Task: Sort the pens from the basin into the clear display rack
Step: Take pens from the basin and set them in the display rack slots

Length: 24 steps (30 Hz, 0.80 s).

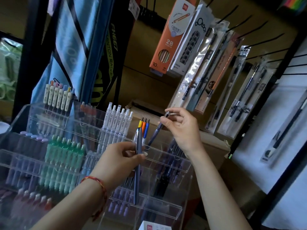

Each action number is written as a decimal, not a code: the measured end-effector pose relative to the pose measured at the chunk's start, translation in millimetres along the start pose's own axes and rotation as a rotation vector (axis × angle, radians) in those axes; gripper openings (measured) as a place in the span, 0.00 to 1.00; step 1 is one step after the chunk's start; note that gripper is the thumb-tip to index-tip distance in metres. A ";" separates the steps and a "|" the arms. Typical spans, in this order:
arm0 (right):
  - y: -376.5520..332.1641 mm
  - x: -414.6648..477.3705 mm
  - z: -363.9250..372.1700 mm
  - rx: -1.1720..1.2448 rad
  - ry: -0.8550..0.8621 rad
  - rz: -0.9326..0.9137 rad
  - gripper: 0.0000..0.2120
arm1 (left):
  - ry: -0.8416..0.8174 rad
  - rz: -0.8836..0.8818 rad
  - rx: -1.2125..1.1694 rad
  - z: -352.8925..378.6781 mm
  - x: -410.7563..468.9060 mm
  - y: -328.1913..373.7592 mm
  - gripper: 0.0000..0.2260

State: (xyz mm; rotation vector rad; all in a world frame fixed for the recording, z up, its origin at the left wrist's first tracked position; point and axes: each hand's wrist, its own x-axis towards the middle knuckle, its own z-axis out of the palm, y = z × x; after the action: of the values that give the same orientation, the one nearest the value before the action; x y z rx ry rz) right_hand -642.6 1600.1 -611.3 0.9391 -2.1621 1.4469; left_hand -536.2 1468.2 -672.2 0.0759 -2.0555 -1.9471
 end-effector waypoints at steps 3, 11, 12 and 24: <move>-3.5 5.0 3.4 -0.079 -0.092 0.008 0.09 | -0.001 -0.018 0.001 0.5 2.0 -2.7 0.03; -9.7 10.0 6.8 -0.230 -0.138 0.004 0.08 | -0.018 -0.041 -0.030 -7.0 1.7 5.7 0.02; -9.9 9.0 8.6 -0.232 -0.122 0.000 0.08 | -0.012 -0.047 -0.027 -10.6 2.1 7.1 0.02; -42.7 -66.9 -16.4 -0.189 0.105 -0.369 0.12 | -0.151 -0.164 0.085 -31.1 -0.7 -3.4 0.02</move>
State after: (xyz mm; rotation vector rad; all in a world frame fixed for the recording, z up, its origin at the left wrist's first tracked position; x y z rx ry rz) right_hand -566.0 1625.9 -618.4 1.0953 -1.8867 1.0720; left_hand -528.1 1438.1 -674.8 0.1231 -2.2956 -2.0156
